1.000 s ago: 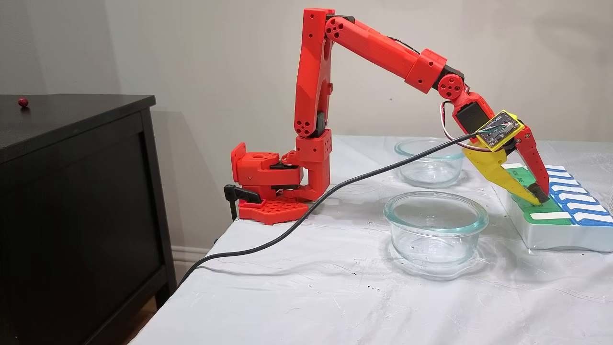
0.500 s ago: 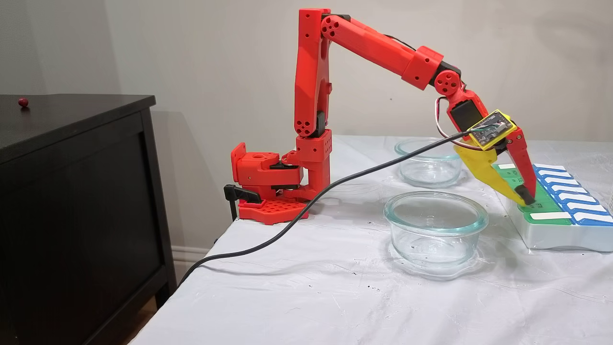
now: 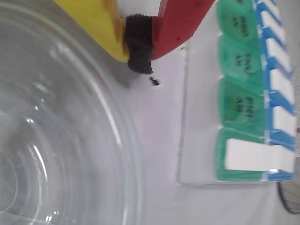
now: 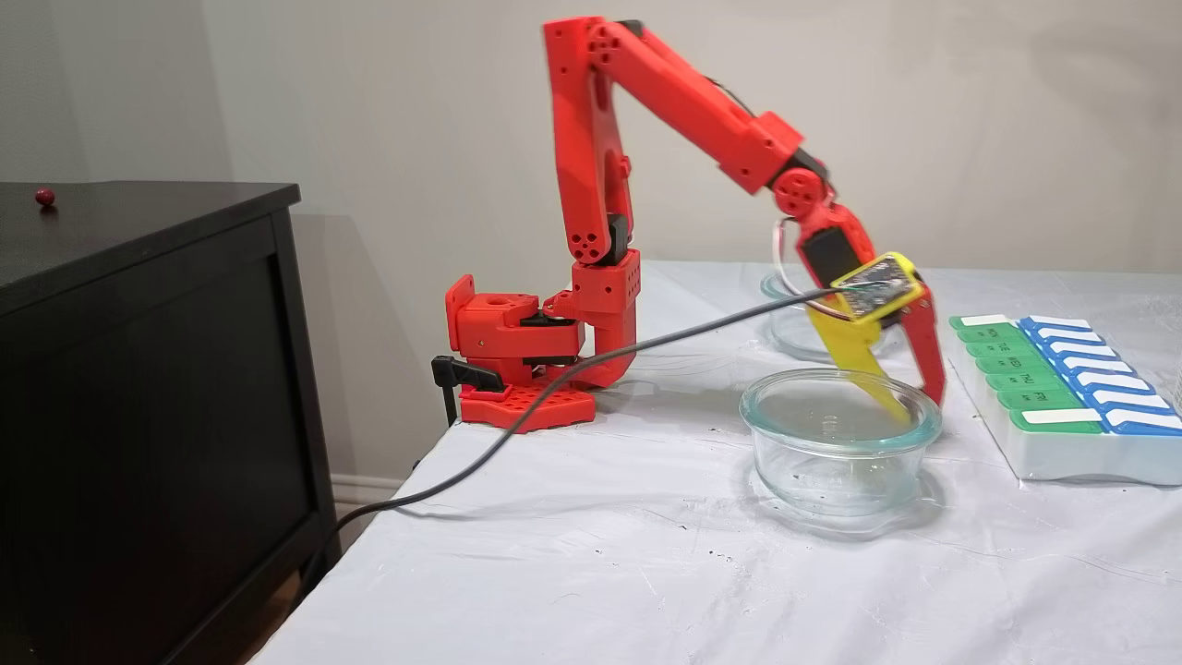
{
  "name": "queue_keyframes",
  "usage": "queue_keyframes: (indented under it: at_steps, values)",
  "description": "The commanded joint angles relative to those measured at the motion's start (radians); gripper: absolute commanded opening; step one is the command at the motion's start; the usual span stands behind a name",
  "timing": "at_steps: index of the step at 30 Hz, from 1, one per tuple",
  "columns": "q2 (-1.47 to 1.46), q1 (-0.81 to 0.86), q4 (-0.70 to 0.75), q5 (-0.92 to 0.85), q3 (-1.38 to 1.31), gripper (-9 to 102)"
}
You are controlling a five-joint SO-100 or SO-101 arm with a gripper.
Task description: Sort medicines into box.
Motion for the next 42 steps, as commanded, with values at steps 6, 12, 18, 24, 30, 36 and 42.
queue_keyframes:
  at_steps: [6,12,18,24,30,36,42]
  values:
    - [0.692,-0.112,0.133,0.041,0.14,0]
    - [0.937,-0.193,0.252,-0.044,0.393,0]
    - [0.937,-0.175,0.374,-0.167,0.569,0]
    - [0.936,-0.19,0.842,-0.164,0.453,0]
    - [0.937,-0.207,0.841,-0.146,0.454,0]
    - [0.937,-0.209,0.841,-0.146,0.454,0]
    - [0.937,-0.21,0.841,-0.146,0.454,0]
